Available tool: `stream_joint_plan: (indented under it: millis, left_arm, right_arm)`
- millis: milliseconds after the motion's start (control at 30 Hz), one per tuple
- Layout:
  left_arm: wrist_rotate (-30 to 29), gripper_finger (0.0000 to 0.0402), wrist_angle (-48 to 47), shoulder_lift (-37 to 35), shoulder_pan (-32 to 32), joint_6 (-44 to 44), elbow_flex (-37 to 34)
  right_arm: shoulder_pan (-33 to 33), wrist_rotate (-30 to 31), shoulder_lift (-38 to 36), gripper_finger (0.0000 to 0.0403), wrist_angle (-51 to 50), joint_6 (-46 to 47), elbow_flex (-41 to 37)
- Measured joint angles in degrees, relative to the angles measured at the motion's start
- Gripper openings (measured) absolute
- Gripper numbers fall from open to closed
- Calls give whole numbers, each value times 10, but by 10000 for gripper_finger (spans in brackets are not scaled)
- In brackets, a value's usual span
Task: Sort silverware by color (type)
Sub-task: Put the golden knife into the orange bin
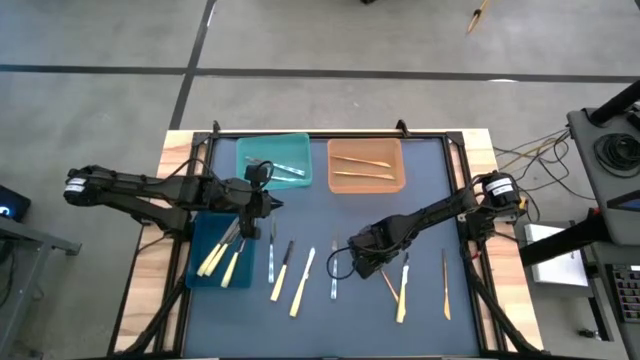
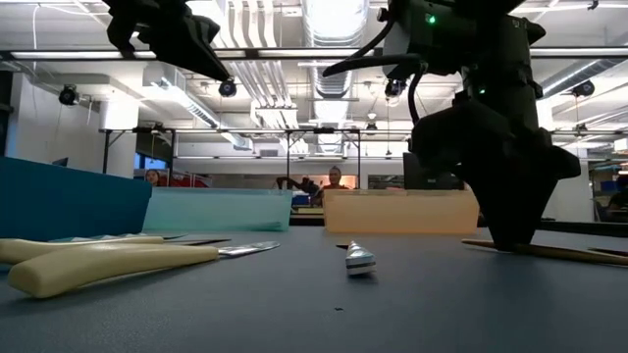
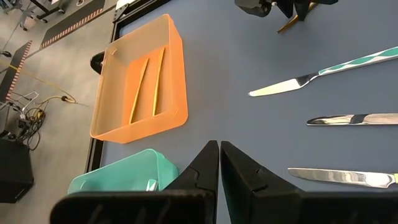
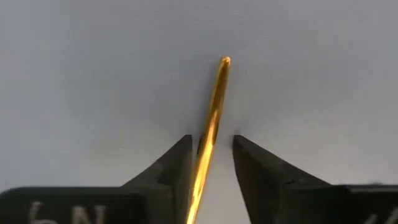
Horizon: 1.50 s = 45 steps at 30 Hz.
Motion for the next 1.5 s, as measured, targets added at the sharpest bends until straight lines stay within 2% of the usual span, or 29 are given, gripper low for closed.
stream_joint_plan:
  millis: [167,333,633,800,1033,1233,1367,1500]
  left_arm:
    - [0,0,0,0,0,0,0]
    - [0,0,1,0,0,0,0]
    - [0,0,17,0,0,-3,-2]
    - [34,0,50,0,0,-5,-23]
    - [68,0,124,0,0,-4,-65]
    - [82,0,166,-9,1,4,-83]
    - [103,0,176,-18,1,8,-83]
    - [138,0,196,-31,3,21,-83]
  right_arm:
    - [0,15,0,53,9,3,0]
    - [-2,22,1,22,15,6,0]
    - [-17,28,0,15,27,-20,9]
    - [-31,38,-3,15,24,-62,32]
    - [-56,47,-13,14,20,-153,76]
    - [-83,90,-32,13,19,-256,122]
    - [-102,143,-51,13,24,-345,155]
    - [-126,163,-81,13,85,-452,165]
